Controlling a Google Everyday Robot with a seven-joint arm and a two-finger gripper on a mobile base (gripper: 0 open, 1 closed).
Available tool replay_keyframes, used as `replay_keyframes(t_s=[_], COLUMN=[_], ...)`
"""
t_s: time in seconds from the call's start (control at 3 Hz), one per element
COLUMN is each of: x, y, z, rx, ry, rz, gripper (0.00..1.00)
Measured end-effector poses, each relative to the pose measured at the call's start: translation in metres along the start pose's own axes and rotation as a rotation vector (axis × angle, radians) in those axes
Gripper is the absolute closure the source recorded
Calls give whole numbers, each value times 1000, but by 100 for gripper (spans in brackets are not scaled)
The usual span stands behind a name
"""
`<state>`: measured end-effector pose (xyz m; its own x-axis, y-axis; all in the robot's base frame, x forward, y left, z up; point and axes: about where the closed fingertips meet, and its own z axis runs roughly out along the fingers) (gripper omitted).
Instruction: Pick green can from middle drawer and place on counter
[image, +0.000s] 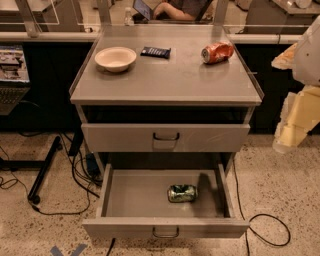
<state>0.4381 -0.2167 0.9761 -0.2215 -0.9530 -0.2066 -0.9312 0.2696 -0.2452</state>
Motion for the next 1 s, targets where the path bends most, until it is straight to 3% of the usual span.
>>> replay_keyframes(t_s=[0.33, 0.67, 1.0], x=[0, 9, 25], y=[0, -4, -13], z=[0, 18, 73], rx=[0, 10, -21], ry=[0, -42, -137], rz=[0, 33, 92], gripper=[0, 0, 0])
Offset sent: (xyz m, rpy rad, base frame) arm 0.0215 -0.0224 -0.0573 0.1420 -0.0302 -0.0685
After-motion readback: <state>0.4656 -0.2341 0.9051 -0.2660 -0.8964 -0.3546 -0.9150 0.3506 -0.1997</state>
